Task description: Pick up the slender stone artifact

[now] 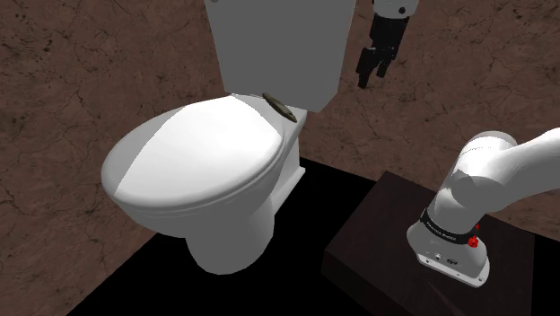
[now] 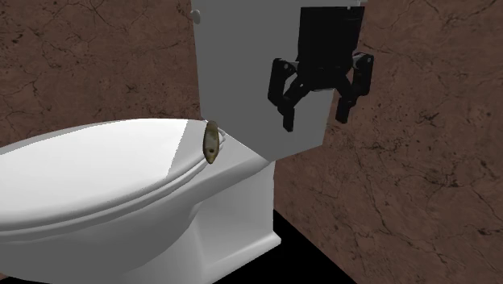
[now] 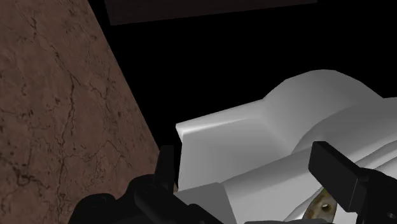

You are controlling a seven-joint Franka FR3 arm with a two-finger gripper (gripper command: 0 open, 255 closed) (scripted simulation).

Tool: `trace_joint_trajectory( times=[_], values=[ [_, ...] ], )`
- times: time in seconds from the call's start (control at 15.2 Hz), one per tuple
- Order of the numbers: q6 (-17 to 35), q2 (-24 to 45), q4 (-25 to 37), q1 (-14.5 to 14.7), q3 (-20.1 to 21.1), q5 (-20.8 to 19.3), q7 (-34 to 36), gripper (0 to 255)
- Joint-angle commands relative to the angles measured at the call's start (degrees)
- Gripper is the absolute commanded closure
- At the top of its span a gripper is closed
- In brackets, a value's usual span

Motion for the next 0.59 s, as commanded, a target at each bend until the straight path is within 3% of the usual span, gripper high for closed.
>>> trace_joint_trajectory(
  times=[0.0, 0.53],
  values=[
    [0.0, 0.0, 0.0, 0.0, 0.0, 0.0, 0.0, 0],
    [11.2, 13.7, 4.1, 1.3, 2.4, 5.1, 5.4, 0]
  ],
)
